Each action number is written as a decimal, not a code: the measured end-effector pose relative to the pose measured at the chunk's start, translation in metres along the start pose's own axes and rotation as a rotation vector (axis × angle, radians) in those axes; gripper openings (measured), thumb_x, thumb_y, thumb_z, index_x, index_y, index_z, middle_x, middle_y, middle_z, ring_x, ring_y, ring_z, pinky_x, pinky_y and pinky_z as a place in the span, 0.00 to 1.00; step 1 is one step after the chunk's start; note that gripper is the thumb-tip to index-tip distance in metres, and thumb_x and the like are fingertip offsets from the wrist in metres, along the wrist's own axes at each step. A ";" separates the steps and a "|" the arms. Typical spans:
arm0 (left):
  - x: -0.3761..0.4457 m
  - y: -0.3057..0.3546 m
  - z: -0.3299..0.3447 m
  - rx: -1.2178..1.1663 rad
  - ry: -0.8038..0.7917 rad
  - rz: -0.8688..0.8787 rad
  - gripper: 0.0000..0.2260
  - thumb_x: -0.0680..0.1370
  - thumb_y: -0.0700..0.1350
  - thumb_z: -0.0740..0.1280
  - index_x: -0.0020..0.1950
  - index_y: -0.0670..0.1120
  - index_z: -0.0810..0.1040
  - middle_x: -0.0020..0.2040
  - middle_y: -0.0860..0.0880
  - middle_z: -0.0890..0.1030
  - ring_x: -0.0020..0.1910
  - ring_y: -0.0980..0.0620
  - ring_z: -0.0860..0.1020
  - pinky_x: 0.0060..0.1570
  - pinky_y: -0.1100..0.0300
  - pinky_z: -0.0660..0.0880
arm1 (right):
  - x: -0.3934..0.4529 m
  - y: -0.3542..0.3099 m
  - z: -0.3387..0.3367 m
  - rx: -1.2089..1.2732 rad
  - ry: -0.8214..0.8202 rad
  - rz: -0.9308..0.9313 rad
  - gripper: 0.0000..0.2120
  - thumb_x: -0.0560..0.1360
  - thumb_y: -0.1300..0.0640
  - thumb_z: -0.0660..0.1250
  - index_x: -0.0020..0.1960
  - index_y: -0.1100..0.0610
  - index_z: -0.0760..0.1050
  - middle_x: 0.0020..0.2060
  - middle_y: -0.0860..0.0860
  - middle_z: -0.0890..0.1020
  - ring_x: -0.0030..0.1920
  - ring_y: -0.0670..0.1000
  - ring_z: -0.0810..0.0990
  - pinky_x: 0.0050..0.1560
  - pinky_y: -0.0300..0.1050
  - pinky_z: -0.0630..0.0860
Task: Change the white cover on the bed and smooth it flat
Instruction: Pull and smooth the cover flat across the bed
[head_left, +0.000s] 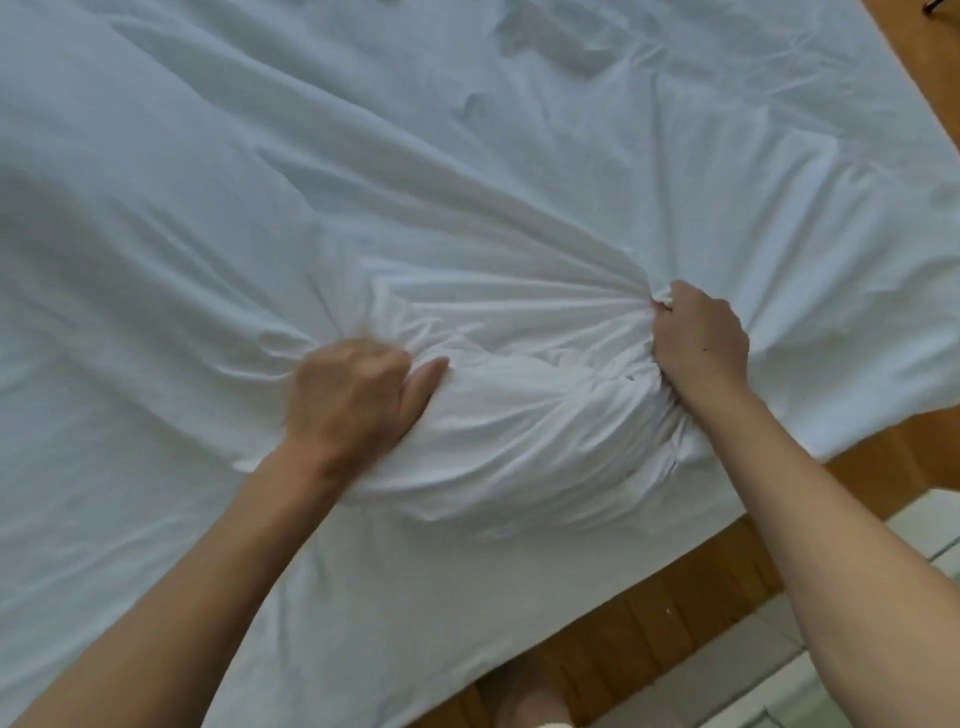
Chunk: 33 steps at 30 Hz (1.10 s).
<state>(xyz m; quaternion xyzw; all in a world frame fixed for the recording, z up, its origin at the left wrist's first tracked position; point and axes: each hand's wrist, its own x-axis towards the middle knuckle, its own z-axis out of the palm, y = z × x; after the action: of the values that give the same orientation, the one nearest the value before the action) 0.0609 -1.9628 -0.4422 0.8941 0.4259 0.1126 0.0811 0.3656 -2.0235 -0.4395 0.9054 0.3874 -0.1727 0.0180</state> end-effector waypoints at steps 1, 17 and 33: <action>-0.031 -0.005 -0.003 -0.025 0.040 0.011 0.25 0.81 0.53 0.59 0.25 0.45 0.68 0.24 0.45 0.71 0.23 0.44 0.72 0.26 0.58 0.61 | -0.006 -0.002 0.005 -0.014 0.017 -0.005 0.07 0.79 0.62 0.53 0.48 0.61 0.70 0.45 0.63 0.78 0.41 0.60 0.72 0.40 0.47 0.63; -0.007 -0.018 -0.010 0.161 -0.572 0.302 0.32 0.78 0.67 0.47 0.44 0.44 0.79 0.44 0.43 0.81 0.44 0.44 0.76 0.50 0.52 0.69 | -0.129 -0.121 0.037 0.596 -0.006 -0.611 0.13 0.75 0.63 0.60 0.55 0.56 0.79 0.47 0.49 0.83 0.51 0.48 0.80 0.53 0.40 0.74; -0.317 -0.154 -0.068 -0.068 -0.018 0.127 0.23 0.82 0.50 0.58 0.29 0.44 0.74 0.26 0.46 0.72 0.23 0.44 0.72 0.25 0.54 0.65 | -0.234 -0.101 0.165 0.159 -0.201 -0.239 0.31 0.80 0.45 0.54 0.79 0.54 0.51 0.78 0.56 0.49 0.77 0.54 0.48 0.71 0.37 0.40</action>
<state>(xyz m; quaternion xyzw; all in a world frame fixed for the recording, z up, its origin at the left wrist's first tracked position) -0.2660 -2.1102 -0.4556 0.9169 0.3637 0.1238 0.1078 0.0952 -2.1436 -0.5075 0.8296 0.4738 -0.2934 -0.0358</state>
